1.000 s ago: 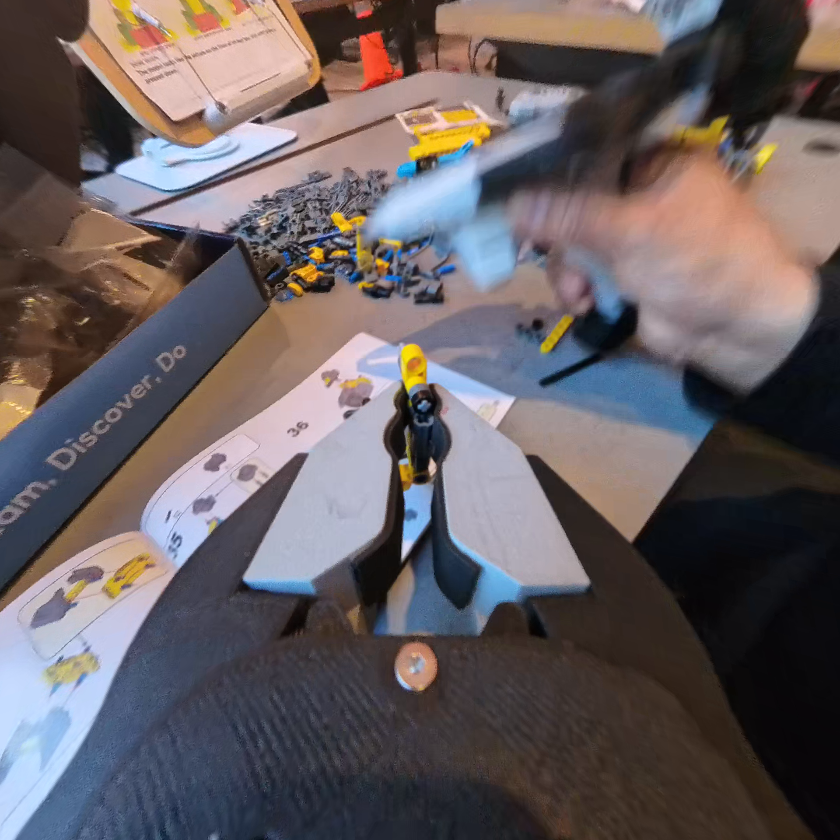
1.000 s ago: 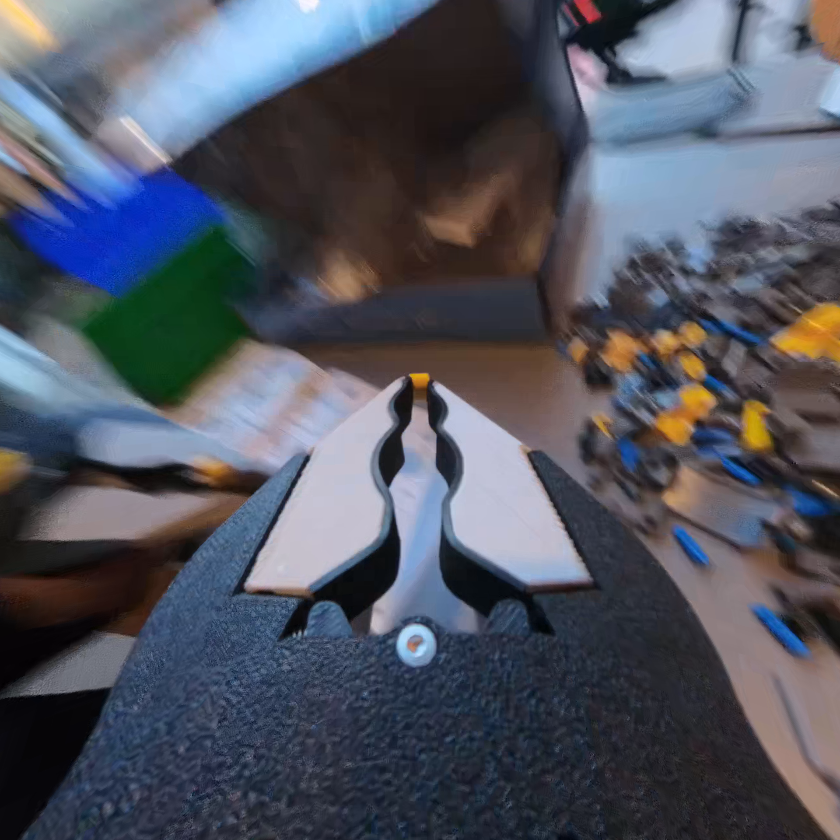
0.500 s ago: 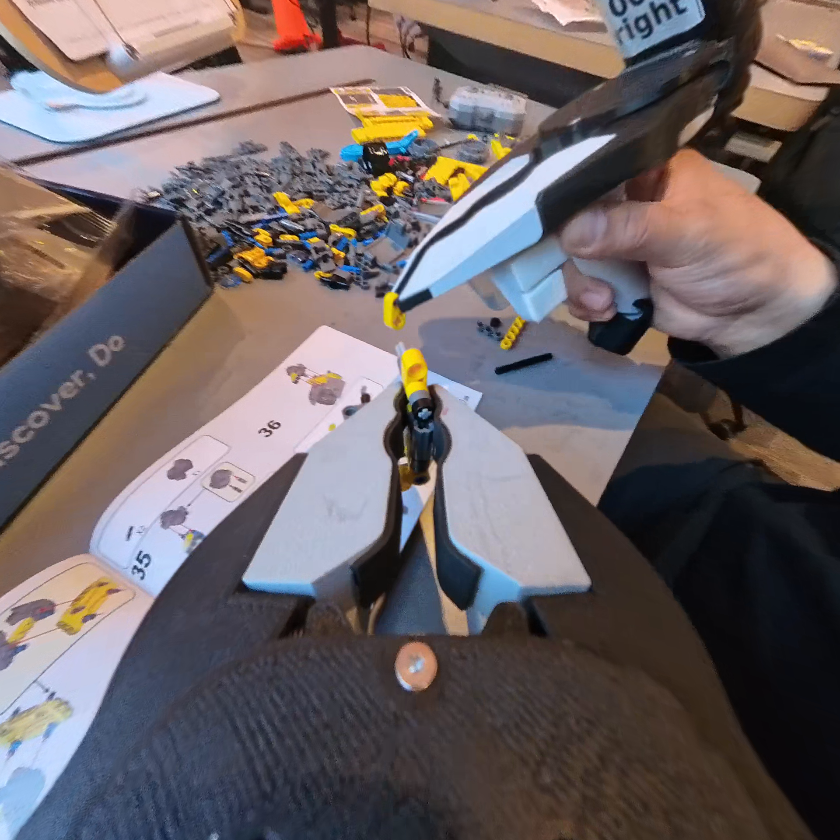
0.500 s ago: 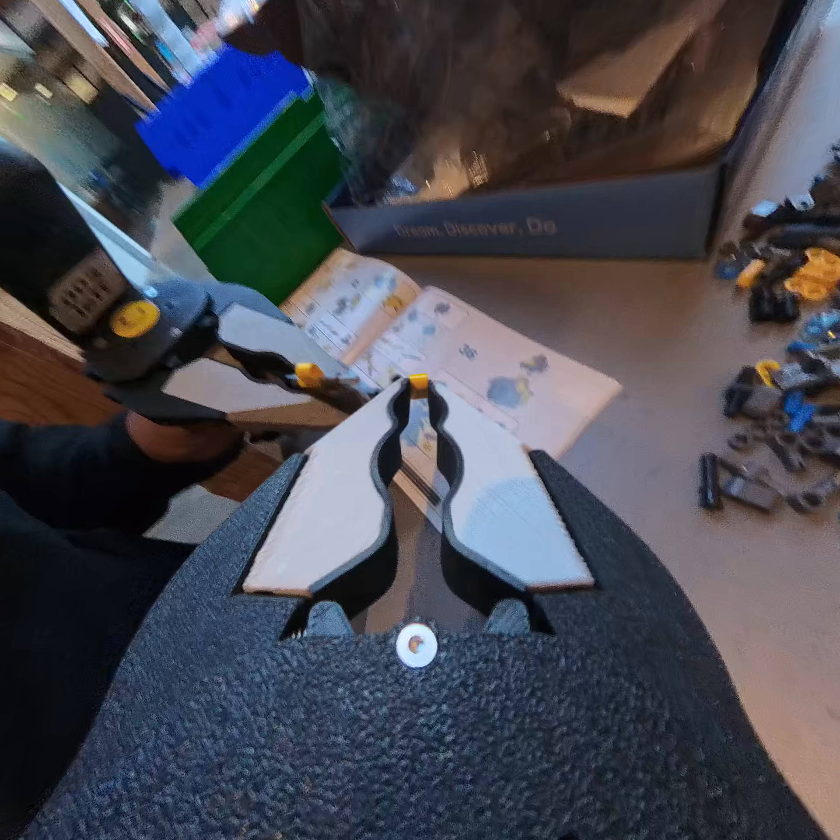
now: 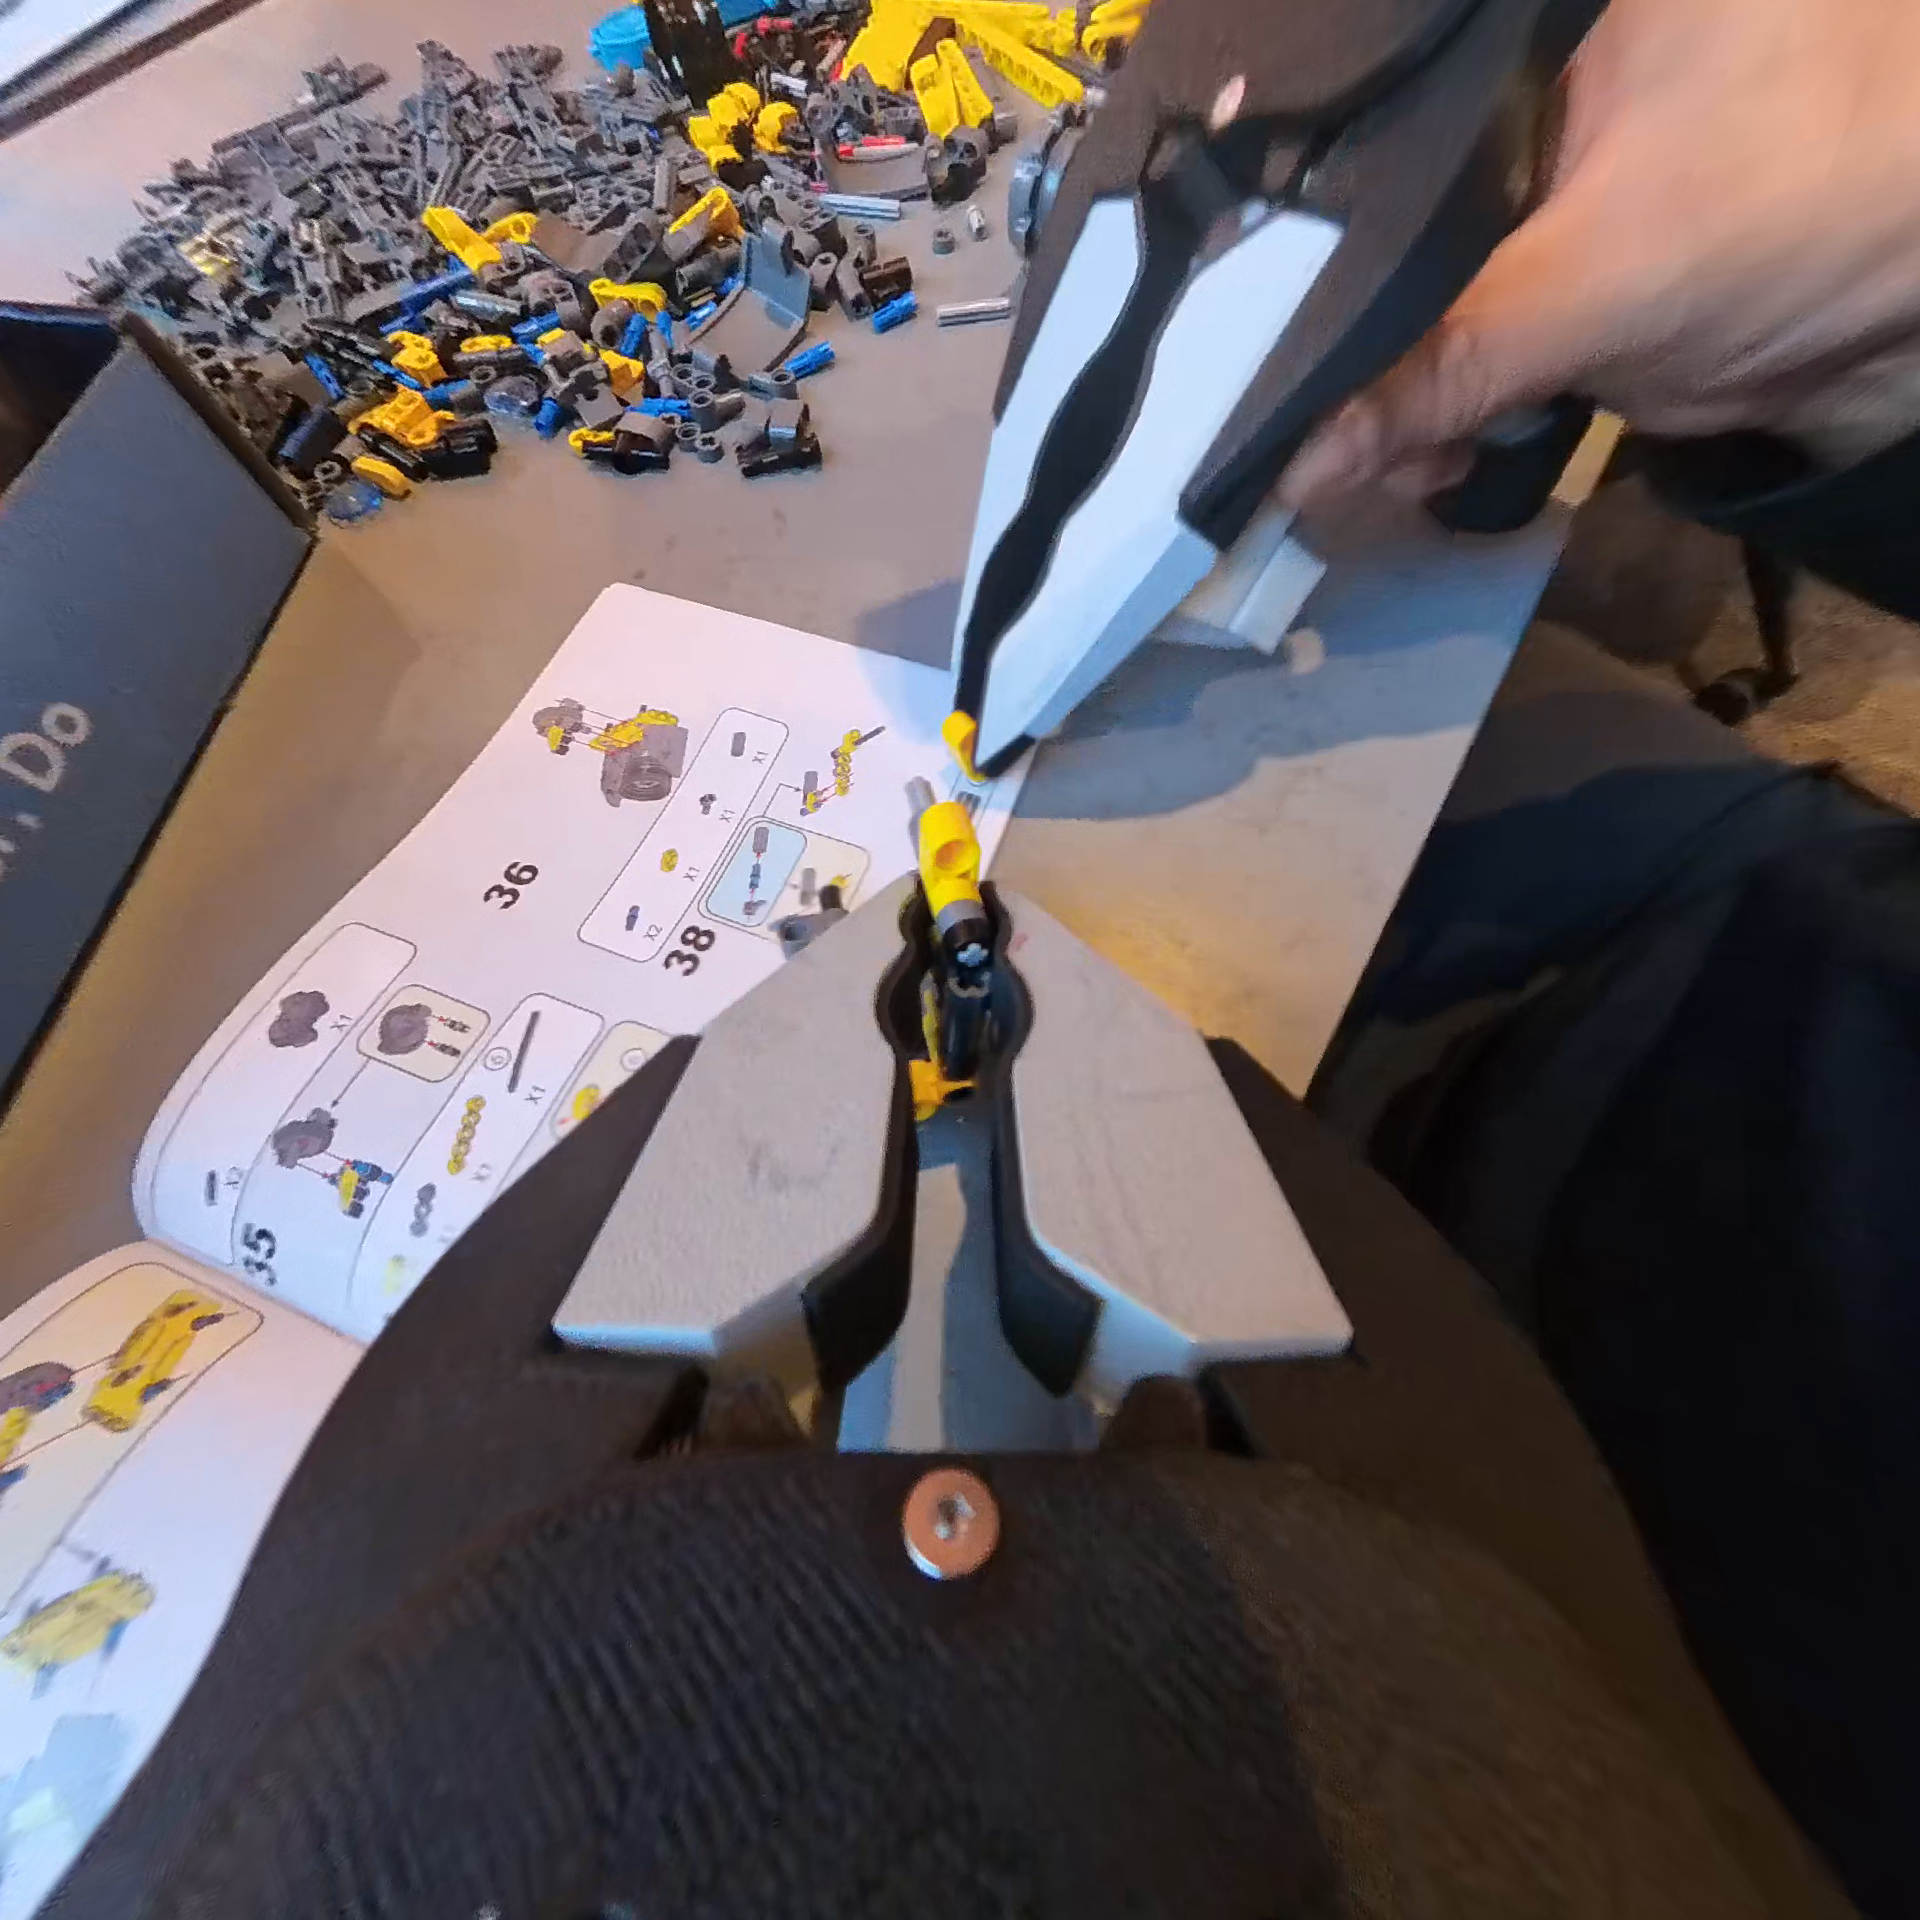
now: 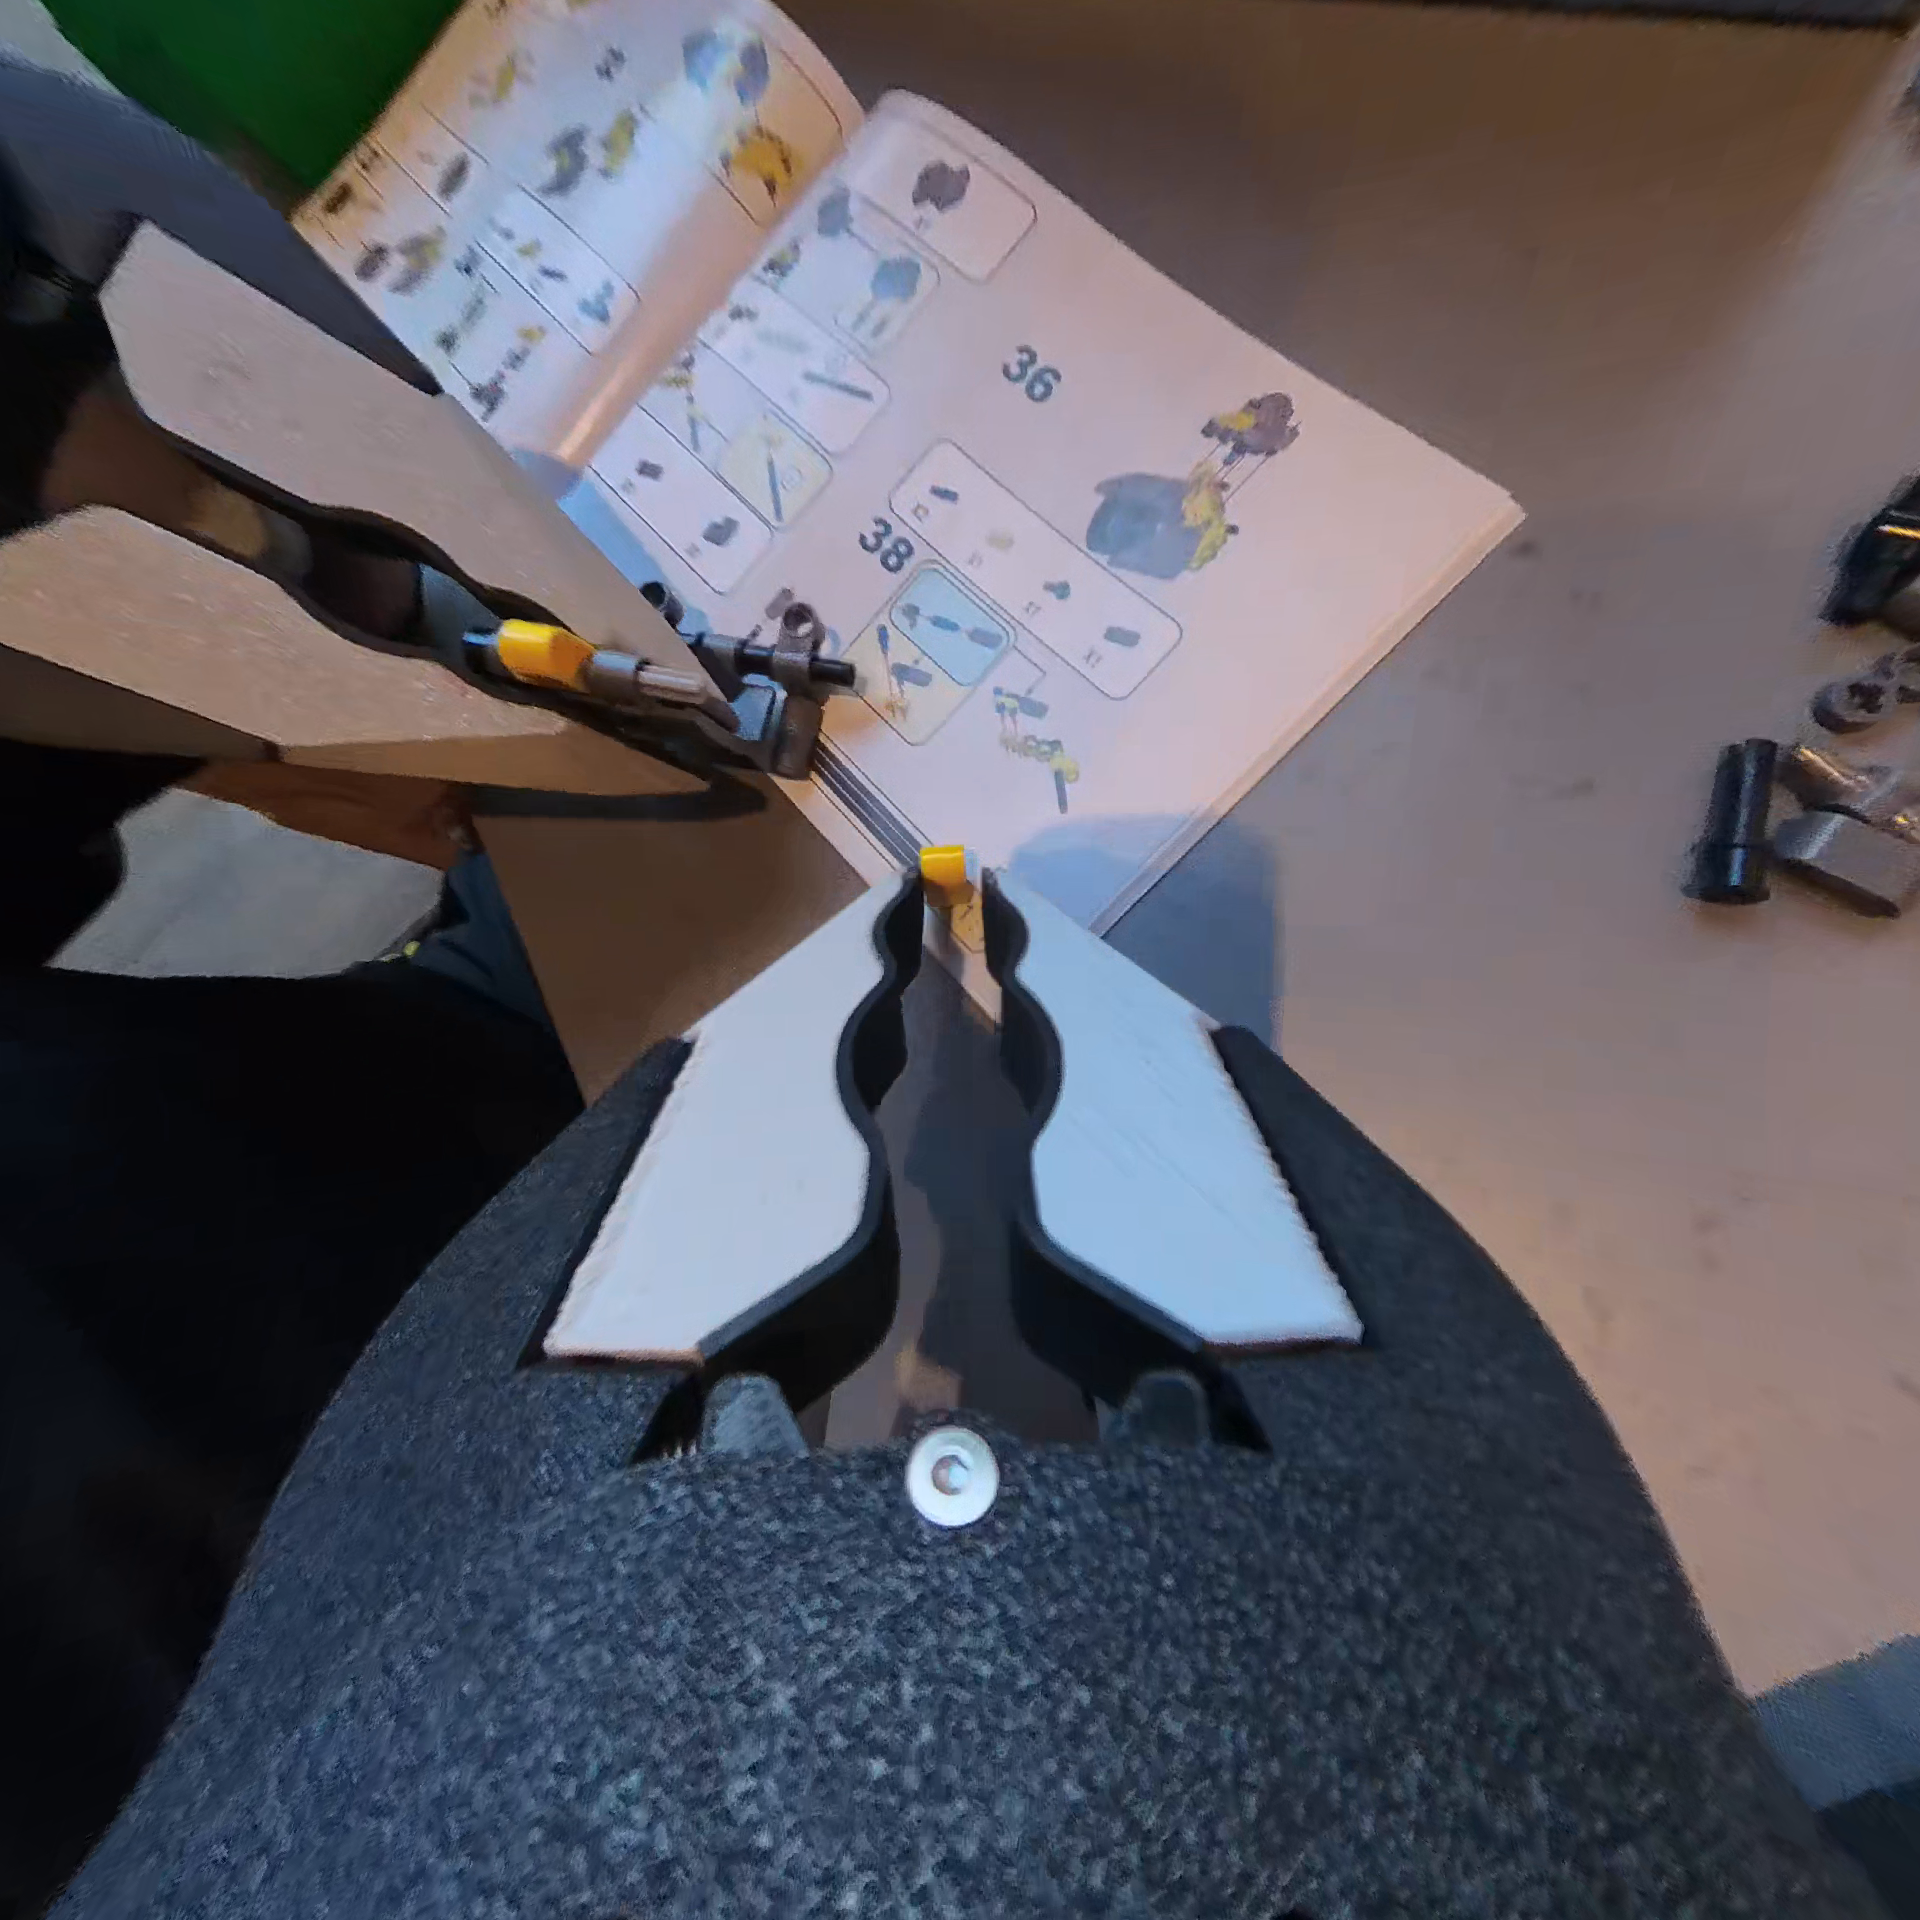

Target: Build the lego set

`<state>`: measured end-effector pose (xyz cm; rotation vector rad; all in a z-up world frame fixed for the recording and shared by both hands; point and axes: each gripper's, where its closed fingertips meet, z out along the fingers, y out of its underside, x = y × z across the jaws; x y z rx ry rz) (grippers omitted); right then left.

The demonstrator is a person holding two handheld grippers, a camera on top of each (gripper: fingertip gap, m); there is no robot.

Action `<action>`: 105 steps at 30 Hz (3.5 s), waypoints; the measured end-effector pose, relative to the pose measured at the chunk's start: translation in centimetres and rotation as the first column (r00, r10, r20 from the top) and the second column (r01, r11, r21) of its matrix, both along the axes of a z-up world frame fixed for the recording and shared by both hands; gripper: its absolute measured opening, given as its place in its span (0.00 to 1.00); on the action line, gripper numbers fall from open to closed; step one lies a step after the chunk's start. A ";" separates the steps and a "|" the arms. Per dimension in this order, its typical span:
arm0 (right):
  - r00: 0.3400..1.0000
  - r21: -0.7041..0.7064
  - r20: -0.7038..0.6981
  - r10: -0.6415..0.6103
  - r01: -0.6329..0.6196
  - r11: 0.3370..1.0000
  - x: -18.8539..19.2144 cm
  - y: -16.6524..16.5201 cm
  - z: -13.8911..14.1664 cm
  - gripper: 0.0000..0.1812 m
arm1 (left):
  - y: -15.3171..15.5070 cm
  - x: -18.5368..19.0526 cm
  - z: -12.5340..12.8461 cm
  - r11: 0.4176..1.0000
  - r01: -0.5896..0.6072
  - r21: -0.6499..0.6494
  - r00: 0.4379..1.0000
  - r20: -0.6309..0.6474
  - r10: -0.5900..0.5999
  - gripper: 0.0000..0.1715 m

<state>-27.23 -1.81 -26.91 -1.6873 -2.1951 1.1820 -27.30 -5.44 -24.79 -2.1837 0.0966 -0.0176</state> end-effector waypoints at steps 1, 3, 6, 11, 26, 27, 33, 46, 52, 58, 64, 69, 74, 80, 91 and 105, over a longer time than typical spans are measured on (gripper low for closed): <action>1.000 0.017 -0.001 0.006 -0.006 1.000 0.0 -0.1 -0.2 0.06 | 0.0 0.2 0.1 1.000 0.011 0.006 0.999 0.039 -0.011 0.03; 1.000 0.034 -0.019 0.014 -0.013 0.999 0.0 -0.2 -0.1 0.08 | 0.0 0.4 0.2 1.000 0.028 0.015 0.995 0.099 -0.029 0.04; 0.999 0.021 -0.052 0.017 -0.015 1.000 0.0 -0.2 0.3 0.11 | -0.2 0.7 0.5 0.998 0.052 0.035 0.985 0.165 -0.057 0.04; 0.998 0.013 -0.056 0.005 -0.004 1.000 0.3 0.1 0.6 0.12 | -0.4 1.4 1.3 0.992 0.101 0.081 0.954 0.276 -0.120 0.04; 0.986 -0.249 -0.169 0.013 -0.056 0.967 0.4 -0.8 3.9 0.09 | -1.1 3.1 1.4 0.974 0.217 0.071 0.828 0.515 -0.222 0.04; 0.985 -0.262 -0.174 0.003 -0.049 0.964 0.5 -0.6 4.1 0.10 | -1.3 3.0 1.2 0.975 0.214 0.055 0.829 0.518 -0.211 0.04; 0.968 -0.328 -0.249 0.030 -0.114 0.938 1.0 -1.6 6.4 0.11 | -1.5 3.7 1.0 0.971 0.235 0.035 0.770 0.603 -0.208 0.04; 0.953 -0.318 -0.245 0.176 -0.251 0.914 2.1 -5.5 4.9 0.05 | -1.3 4.0 1.8 0.964 0.249 0.092 0.752 0.609 -0.253 0.04; 0.965 -0.347 -0.220 0.140 -0.212 0.914 1.8 -5.2 4.8 0.04 | -1.4 3.2 1.4 0.979 0.192 0.076 0.797 0.570 -0.200 0.08; 0.964 -0.377 -0.225 0.144 -0.222 0.899 2.0 -5.1 5.1 0.03 | -1.3 3.1 1.6 0.980 0.177 0.090 0.807 0.556 -0.197 0.07; 0.963 -0.371 -0.216 0.159 -0.231 0.900 2.2 -5.2 4.9 0.03 | -1.6 2.4 2.0 0.981 0.157 0.111 0.802 0.565 -0.193 0.10; 0.965 -0.370 -0.204 0.162 -0.229 0.900 2.2 -5.3 4.7 0.03 | -2.1 2.2 1.8 0.980 0.174 0.098 0.816 0.542 -0.199 0.11; 0.964 -0.360 -0.202 0.170 -0.235 0.903 2.2 -5.2 4.5 0.02 | -2.2 1.9 2.2 0.977 0.175 0.119 0.813 0.542 -0.211 0.10; 0.958 -0.343 -0.207 0.197 -0.259 0.903 2.5 -5.3 4.5 0.03 | -2.3 2.0 2.5 0.969 0.204 0.142 0.796 0.552 -0.249 0.04; 0.945 -0.254 -0.217 0.245 -0.297 0.921 2.5 -5.8 4.0 0.04 | -2.1 2.2 2.6 0.968 0.204 0.143 0.761 0.599 -0.249 0.03; 0.939 -0.237 -0.221 0.264 -0.315 0.919 2.7 -5.9 3.9 0.03 | -2.3 2.7 2.6 0.961 0.232 0.148 0.768 0.578 -0.274 0.13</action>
